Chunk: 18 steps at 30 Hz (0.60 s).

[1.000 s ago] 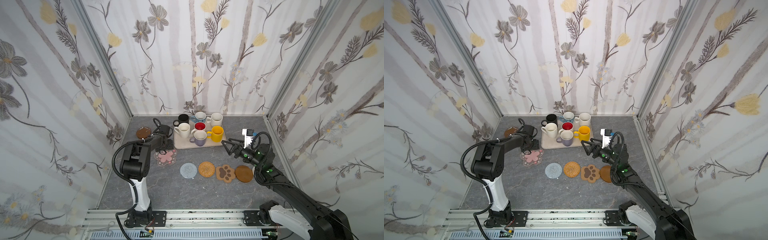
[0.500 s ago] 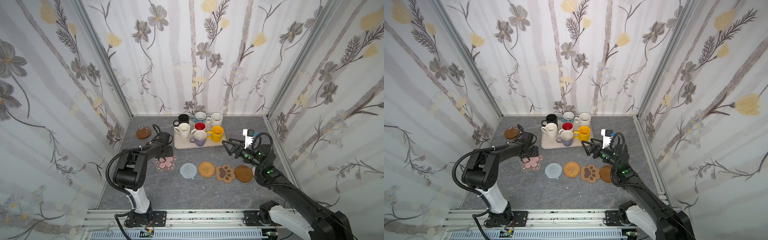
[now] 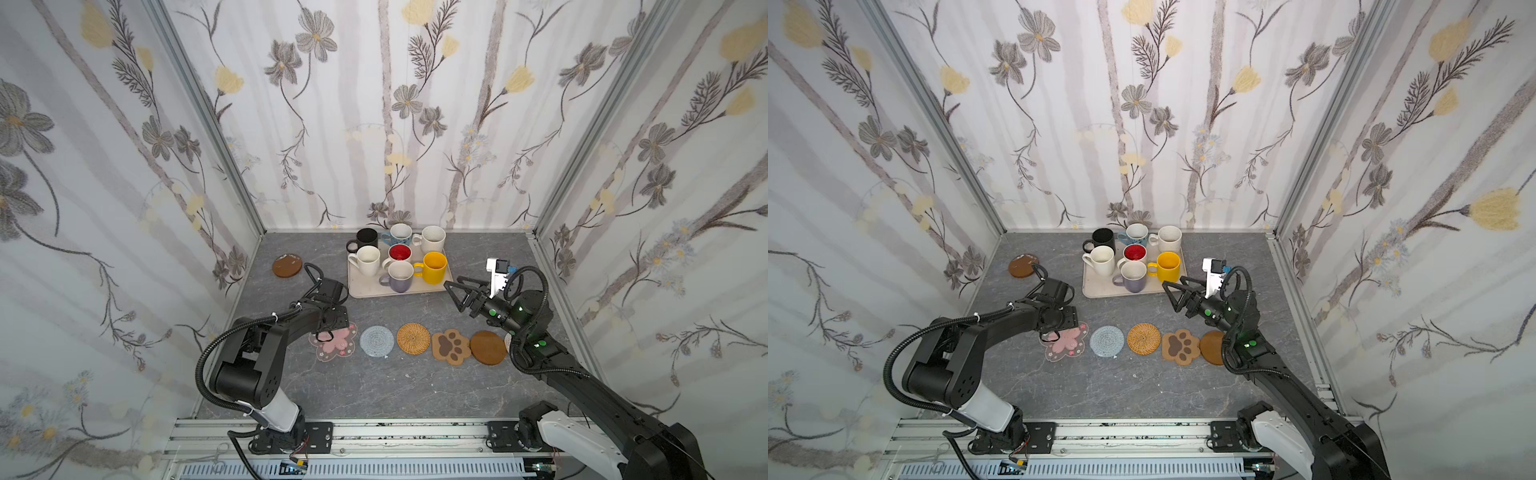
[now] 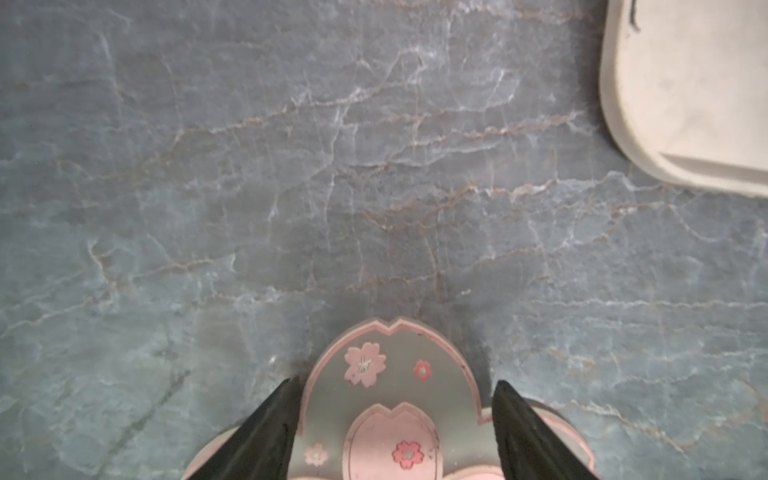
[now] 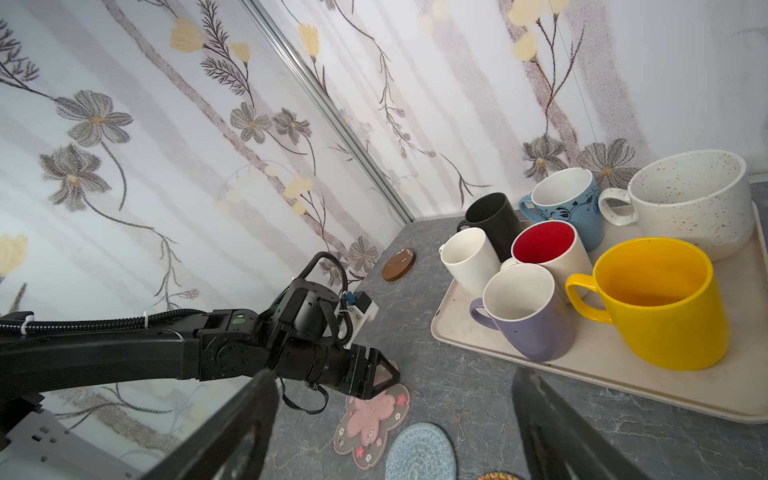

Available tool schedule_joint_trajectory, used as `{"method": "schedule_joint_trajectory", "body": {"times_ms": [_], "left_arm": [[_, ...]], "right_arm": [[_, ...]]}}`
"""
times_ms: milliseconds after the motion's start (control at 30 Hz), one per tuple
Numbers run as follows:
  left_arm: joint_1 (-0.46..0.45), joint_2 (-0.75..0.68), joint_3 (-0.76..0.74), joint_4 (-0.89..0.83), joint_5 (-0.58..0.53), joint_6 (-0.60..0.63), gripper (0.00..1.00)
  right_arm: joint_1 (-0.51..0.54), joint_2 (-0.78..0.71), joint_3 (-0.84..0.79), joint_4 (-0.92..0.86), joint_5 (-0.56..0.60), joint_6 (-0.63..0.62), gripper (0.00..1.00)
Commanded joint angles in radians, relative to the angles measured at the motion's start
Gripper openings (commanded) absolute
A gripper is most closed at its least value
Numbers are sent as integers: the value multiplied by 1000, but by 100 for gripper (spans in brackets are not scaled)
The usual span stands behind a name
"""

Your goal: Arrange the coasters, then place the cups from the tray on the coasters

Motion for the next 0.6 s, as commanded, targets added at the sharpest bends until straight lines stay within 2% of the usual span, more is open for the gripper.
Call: {"method": "schedule_joint_trajectory", "body": {"times_ms": [0,133,233,567], "left_arm": [[-8,-14,-21,-114,72,-64,75],[-8,-28,-18,-116,74,-66,75],[-6,-37,12,-122,61,-44,80],[78,-16,327,-207,-35,43,89]], "right_arm": [[0,5,-3,58,-15,13,89],[0,7,-2,57,-13,11,89],[1,10,-2,56,-17,2,89],[3,43,9,52,-19,-12,89]]}}
